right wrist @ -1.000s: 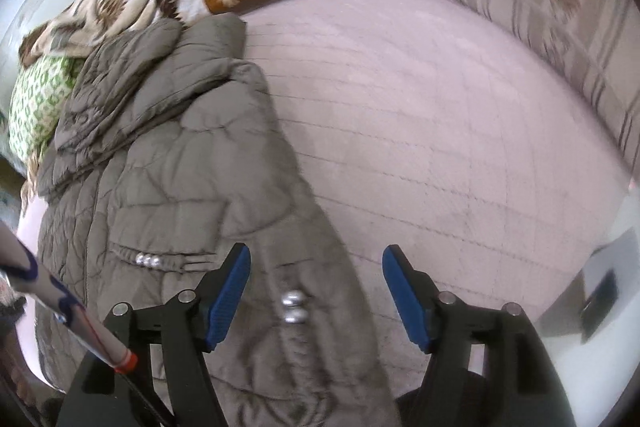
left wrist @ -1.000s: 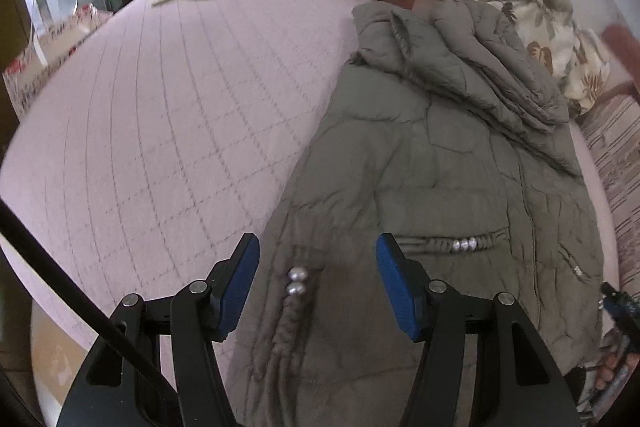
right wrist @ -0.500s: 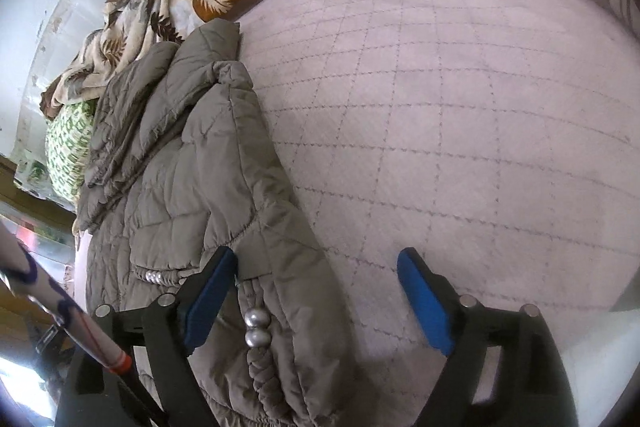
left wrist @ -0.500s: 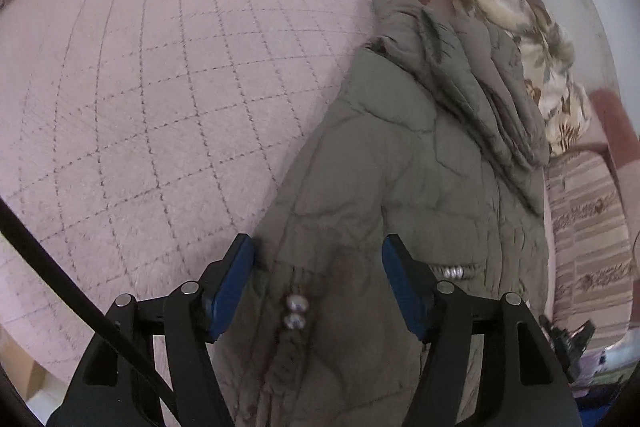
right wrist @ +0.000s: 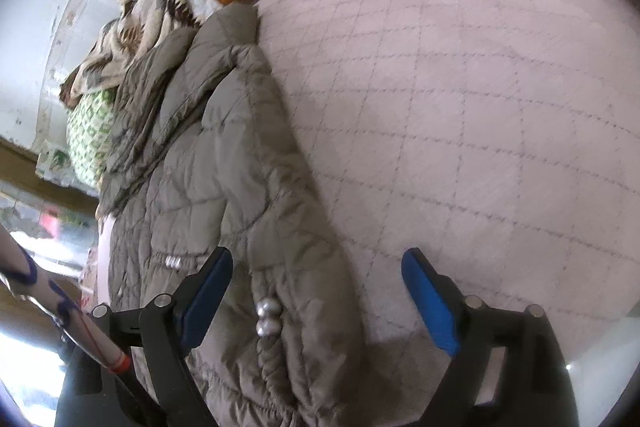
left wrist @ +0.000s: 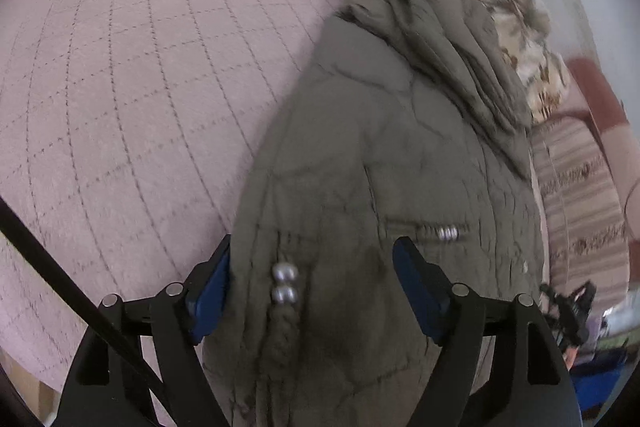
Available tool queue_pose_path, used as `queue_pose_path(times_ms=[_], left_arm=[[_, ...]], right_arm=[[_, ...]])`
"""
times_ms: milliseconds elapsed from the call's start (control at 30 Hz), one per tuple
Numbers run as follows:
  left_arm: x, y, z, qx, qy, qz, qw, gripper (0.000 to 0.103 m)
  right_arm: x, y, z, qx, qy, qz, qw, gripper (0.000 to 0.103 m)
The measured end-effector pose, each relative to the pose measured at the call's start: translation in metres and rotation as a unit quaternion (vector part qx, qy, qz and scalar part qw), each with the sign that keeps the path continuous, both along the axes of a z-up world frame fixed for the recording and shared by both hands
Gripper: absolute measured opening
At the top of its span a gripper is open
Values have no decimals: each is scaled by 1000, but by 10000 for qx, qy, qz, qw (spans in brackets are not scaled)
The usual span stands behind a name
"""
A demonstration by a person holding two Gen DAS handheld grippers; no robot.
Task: Fold large clothes
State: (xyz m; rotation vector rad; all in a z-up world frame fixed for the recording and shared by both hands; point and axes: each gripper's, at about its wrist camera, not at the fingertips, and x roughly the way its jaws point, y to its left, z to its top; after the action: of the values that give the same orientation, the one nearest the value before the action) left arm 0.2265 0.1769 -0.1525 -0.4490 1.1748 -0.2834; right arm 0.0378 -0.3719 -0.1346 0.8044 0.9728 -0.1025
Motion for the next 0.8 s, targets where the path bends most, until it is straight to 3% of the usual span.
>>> queue_pose_path(times_ms=[100, 267, 333, 600, 800], left_arm=[[-11, -9, 1, -62, 37, -280, 9996, 76], [-29, -5, -8, -1003, 189, -432, 9938, 76], [-34, 0, -10, -1181, 232, -346, 9921, 76], [-49, -1, -7, -1035, 153, -347, 9939, 76], [-63, -12, -20, -1554, 201, -446, 9866, 76]], right_arm=[[-3, 5, -1, 124, 14, 168, 9998, 90], [-14, 15, -8, 729, -65, 421, 9964, 90], [-19, 21, -9, 811, -78, 463, 9956, 90], [-38, 45, -12, 767, -37, 768, 9941, 90], [-41, 56, -11, 635, -207, 749, 9949, 87]])
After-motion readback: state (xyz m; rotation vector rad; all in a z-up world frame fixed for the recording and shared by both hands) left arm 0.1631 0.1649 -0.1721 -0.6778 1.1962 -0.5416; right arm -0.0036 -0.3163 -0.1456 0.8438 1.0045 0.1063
